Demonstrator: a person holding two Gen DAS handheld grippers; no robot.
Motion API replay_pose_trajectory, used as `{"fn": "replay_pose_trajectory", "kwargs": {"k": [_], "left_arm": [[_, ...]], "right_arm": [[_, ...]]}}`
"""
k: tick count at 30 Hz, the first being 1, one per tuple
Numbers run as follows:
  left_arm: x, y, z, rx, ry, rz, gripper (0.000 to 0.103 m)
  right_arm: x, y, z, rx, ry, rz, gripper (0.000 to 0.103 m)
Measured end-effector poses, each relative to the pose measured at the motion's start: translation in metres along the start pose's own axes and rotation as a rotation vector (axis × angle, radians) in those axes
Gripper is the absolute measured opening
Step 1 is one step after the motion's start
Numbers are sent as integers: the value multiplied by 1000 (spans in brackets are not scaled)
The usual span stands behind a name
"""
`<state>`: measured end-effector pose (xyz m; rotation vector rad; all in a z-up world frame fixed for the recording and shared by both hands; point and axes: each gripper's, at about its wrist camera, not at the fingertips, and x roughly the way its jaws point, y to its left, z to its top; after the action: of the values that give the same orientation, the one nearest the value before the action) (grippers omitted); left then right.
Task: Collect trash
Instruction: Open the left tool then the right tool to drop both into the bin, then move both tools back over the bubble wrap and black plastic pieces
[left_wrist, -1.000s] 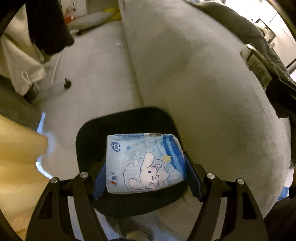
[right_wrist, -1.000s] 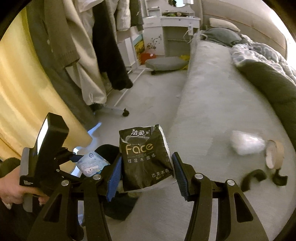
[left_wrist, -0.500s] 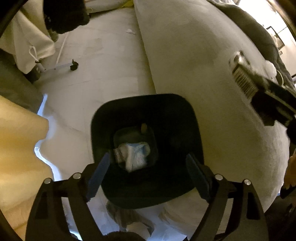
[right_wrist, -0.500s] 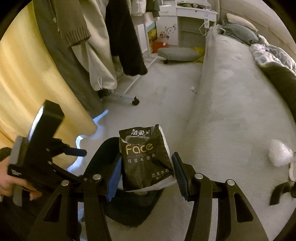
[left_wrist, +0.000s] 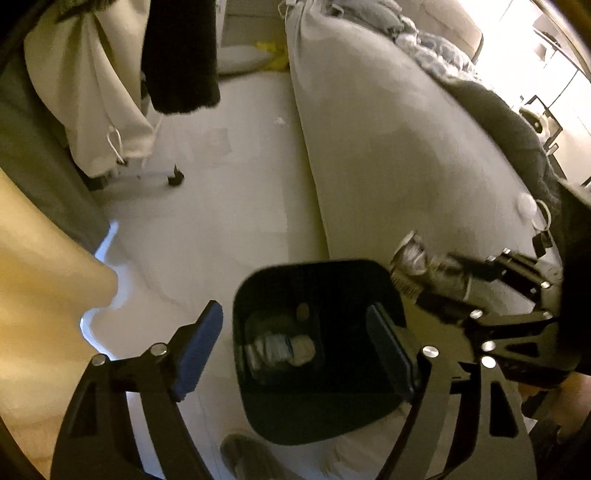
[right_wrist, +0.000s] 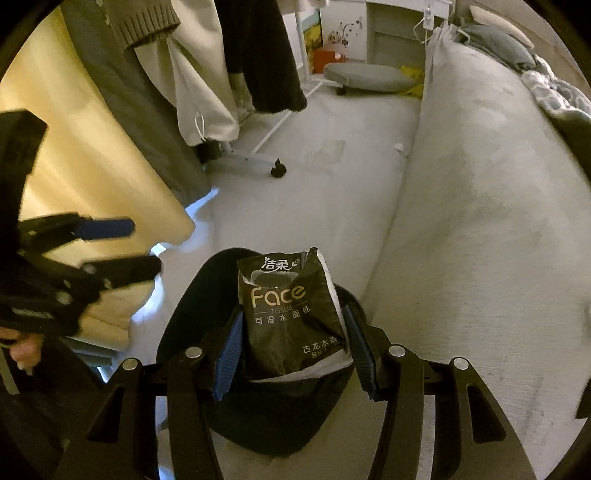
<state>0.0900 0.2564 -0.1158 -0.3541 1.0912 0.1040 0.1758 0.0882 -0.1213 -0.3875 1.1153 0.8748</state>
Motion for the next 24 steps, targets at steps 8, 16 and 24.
{"fn": "replay_pose_trajectory", "kwargs": {"k": [8, 16, 24], "left_arm": [[-24, 2, 10, 15, -142, -20, 75], [-52, -3, 19, 27, -285, -46, 70], [-76, -7, 25, 30, -405, -81, 69]], "right_arm": [[20, 4, -3, 3, 65, -7, 54], [28, 11, -7, -14, 102, 0, 55], [27, 11, -10, -11, 103, 12, 65]]}}
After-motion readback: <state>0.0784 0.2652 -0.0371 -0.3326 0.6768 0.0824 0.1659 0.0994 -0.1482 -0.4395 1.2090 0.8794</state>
